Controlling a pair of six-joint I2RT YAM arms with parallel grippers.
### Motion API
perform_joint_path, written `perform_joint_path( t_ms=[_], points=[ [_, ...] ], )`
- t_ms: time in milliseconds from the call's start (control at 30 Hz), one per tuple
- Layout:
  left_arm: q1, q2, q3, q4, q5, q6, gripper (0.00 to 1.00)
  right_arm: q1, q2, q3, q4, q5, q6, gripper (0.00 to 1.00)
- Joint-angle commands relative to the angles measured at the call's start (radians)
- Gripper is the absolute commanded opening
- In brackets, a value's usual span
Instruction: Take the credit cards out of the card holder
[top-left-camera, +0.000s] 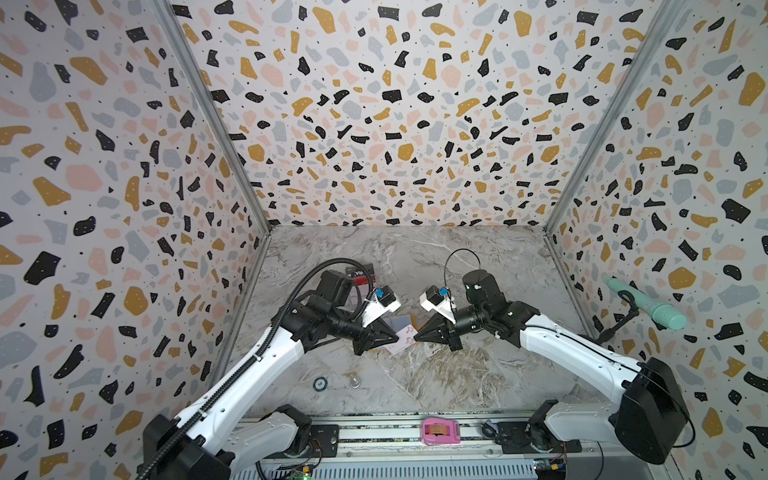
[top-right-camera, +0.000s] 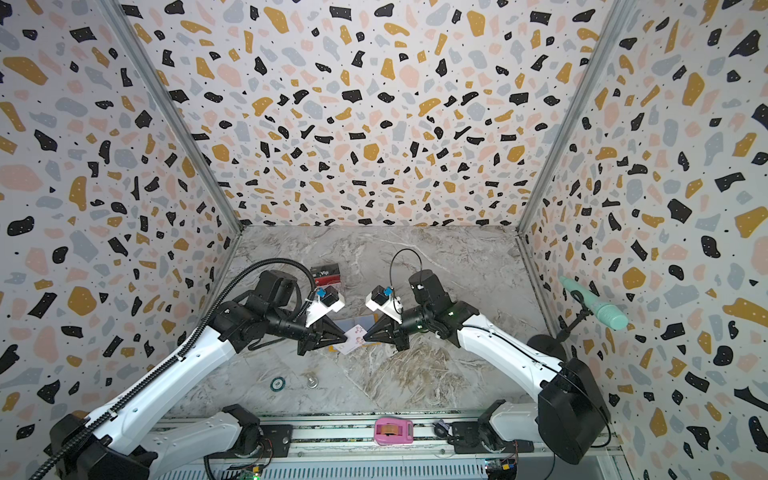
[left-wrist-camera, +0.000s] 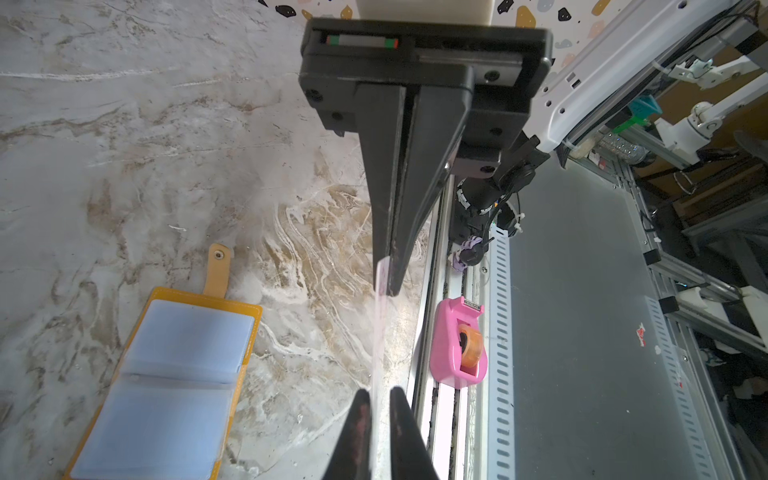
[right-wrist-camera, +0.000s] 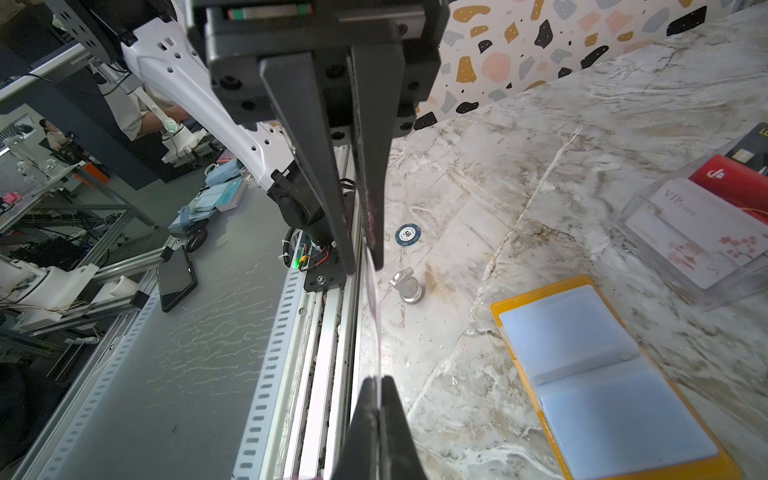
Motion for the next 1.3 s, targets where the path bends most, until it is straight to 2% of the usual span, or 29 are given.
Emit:
perform_joint_path(
  t_ms=[0, 600, 733, 767, 933, 1033, 1167, 1267],
  points=[
    [0.002, -0.004, 0.004, 0.017, 0.041, -0.001, 0.09, 0.004, 0.000, 0.038, -0.002, -0.010, -0.014, 0.00],
    [-0.001, -0.023, -0.042, 0.076, 0.035, -0.040, 0.00, 0.004, 0.002, 0.031, 0.017, -0.007, 0.000, 0.00],
    [-0.001, -0.032, -0.044, 0.102, -0.036, -0.069, 0.00, 0.004, -0.004, 0.028, 0.018, 0.028, 0.010, 0.01],
    [-0.001, -0.034, -0.046, 0.108, -0.060, -0.073, 0.00, 0.004, -0.006, 0.028, 0.017, 0.044, 0.016, 0.07],
    [0.000, -0.027, -0.049, 0.117, -0.175, -0.064, 0.00, -0.004, -0.045, 0.001, 0.025, 0.120, 0.042, 0.48],
    [0.000, -0.029, -0.057, 0.132, -0.258, -0.031, 0.00, -0.011, -0.087, -0.033, 0.048, 0.175, 0.071, 0.58],
    [0.021, -0.018, -0.061, 0.161, -0.353, 0.031, 0.00, -0.019, -0.146, -0.086, 0.088, 0.300, 0.126, 0.67],
    [0.062, 0.013, -0.050, 0.169, -0.356, 0.114, 0.00, -0.025, -0.184, -0.120, 0.111, 0.378, 0.153, 0.72]
  ],
)
